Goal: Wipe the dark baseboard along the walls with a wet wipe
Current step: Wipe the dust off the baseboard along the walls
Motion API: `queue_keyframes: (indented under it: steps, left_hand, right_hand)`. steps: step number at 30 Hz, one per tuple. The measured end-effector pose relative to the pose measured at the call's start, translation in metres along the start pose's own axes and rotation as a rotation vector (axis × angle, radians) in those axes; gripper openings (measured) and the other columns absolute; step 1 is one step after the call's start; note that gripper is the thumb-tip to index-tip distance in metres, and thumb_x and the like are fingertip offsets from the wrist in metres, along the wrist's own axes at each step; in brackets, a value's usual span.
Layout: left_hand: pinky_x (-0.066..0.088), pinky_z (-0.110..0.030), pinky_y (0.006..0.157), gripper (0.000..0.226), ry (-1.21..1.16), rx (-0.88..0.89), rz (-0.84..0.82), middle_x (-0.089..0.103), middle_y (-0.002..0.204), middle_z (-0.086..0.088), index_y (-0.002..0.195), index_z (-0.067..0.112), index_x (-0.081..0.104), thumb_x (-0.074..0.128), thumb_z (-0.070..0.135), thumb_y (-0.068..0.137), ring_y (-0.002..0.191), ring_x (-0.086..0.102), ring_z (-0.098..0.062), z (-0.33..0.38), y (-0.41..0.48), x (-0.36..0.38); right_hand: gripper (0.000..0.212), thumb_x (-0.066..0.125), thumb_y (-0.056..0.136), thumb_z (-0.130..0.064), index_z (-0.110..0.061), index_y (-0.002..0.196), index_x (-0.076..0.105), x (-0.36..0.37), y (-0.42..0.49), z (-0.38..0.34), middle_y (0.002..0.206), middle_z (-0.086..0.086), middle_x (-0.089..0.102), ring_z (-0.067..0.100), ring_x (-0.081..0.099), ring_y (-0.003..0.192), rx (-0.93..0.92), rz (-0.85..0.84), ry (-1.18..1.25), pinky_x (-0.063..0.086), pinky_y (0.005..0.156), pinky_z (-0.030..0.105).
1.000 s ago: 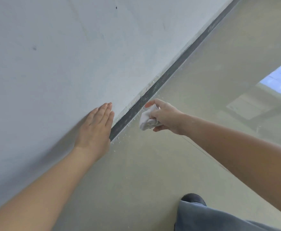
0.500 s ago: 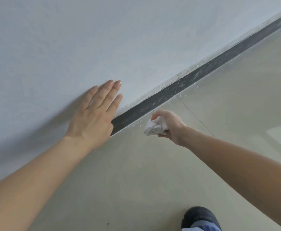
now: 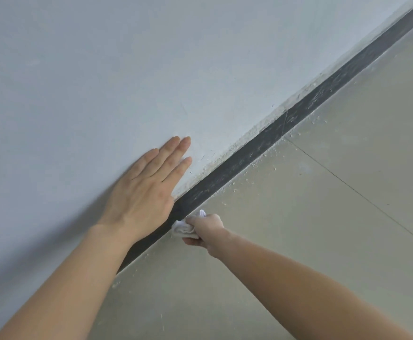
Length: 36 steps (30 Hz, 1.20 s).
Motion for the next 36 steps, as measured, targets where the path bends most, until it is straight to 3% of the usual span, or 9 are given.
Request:
queue_keyframes:
  steps: [4,8,13,18,23,26,28,31,36]
  left_hand:
    - [-0.001,-0.029,0.118,0.064,0.052,0.019,0.032,0.019,0.157,-0.002,0.144,0.011,0.040,0.029,0.011,0.080,0.145,0.010,-0.013,-0.004,0.001,0.003]
    - [0.000,-0.029,0.118,0.060,0.069,0.028,0.078,0.019,0.157,-0.001,0.145,0.016,0.038,0.036,0.005,0.086,0.145,0.014,-0.014,-0.004,0.001,0.007]
    - [-0.001,-0.028,0.118,0.069,0.085,0.012,0.138,0.019,0.157,-0.001,0.145,0.017,0.037,0.029,-0.009,0.081,0.145,0.009,-0.013,-0.004,-0.001,0.014]
    - [-0.001,-0.029,0.118,0.070,0.095,-0.018,0.141,0.020,0.157,0.000,0.146,0.018,0.037,0.008,-0.008,0.088,0.146,0.010,-0.014,-0.003,-0.002,0.019]
    - [0.000,-0.029,0.117,0.072,0.074,-0.012,0.087,0.017,0.157,-0.001,0.145,0.017,0.036,-0.010,0.003,0.092,0.146,0.005,-0.014,-0.002,-0.001,0.014]
    - [0.000,-0.029,0.117,0.077,0.053,-0.014,0.076,0.017,0.157,-0.001,0.144,0.016,0.038,-0.017,0.010,0.091,0.145,0.010,-0.014,-0.002,-0.002,0.012]
    - [-0.002,-0.028,0.117,0.074,0.061,-0.022,0.086,0.015,0.157,0.000,0.144,0.017,0.039,-0.014,0.009,0.092,0.145,0.006,-0.012,-0.002,-0.002,0.014]
    - [-0.001,-0.029,0.117,0.059,0.064,-0.032,0.132,0.017,0.157,0.001,0.144,0.019,0.039,0.011,0.004,0.094,0.145,0.004,-0.011,0.000,0.000,0.017]
    - [-0.001,-0.029,0.117,0.060,0.015,-0.046,0.167,0.020,0.157,0.002,0.143,0.018,0.041,0.035,0.001,0.086,0.145,0.002,-0.010,0.003,0.002,0.014]
  right_hand:
    - [0.006,0.048,0.093,-0.003,-0.008,0.096,0.049,0.011,0.008,-0.011,0.090,0.008,0.057,0.015,0.060,0.068,-0.058,-0.080,0.188,0.058,0.058,0.021]
    - [0.024,0.041,0.096,0.004,0.002,0.117,0.052,-0.007,0.009,-0.035,0.078,0.013,0.059,0.014,0.058,0.042,-0.066,-0.012,0.359,0.053,0.042,0.021]
    - [0.012,0.051,0.091,0.001,0.003,0.084,0.060,-0.055,0.003,-0.060,0.076,0.014,0.061,0.015,0.059,0.048,-0.209,0.053,0.611,0.052,0.044,0.020]
    - [0.010,0.051,0.089,-0.004,-0.004,0.087,0.062,-0.049,0.003,-0.026,0.077,0.012,0.058,0.018,0.055,0.050,-0.133,0.104,0.306,0.050,0.043,0.024]
    - [0.034,0.060,0.085,-0.007,0.003,0.118,0.058,0.014,0.007,0.015,0.095,0.018,0.066,0.023,0.067,0.059,0.036,-0.173,0.185,0.059,0.059,0.030]
    - [0.011,0.053,0.088,-0.001,0.002,0.094,0.061,0.027,-0.003,0.000,0.079,0.015,0.066,0.023,0.064,0.056,0.051,-0.184,0.306,0.059,0.078,0.035]
    - [0.012,0.047,0.090,0.001,-0.002,0.082,0.056,0.017,-0.006,-0.016,0.079,0.015,0.062,0.023,0.061,0.058,0.021,-0.150,0.355,0.059,0.068,0.030]
    - [0.014,0.044,0.094,-0.003,0.000,0.088,0.056,-0.006,-0.010,-0.038,0.085,0.016,0.062,0.020,0.060,0.057,-0.042,-0.120,0.421,0.056,0.048,0.022]
    - [0.020,0.041,0.097,-0.005,0.005,0.101,0.058,-0.049,-0.014,-0.066,0.081,0.017,0.061,0.016,0.060,0.042,-0.187,-0.096,0.744,0.052,0.041,0.019]
Point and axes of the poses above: each hand's wrist, its own y-axis towards the middle knuckle, its own x-axis out of the palm, z = x × y, the point moved 1 cm from there along y, towards the middle knuckle
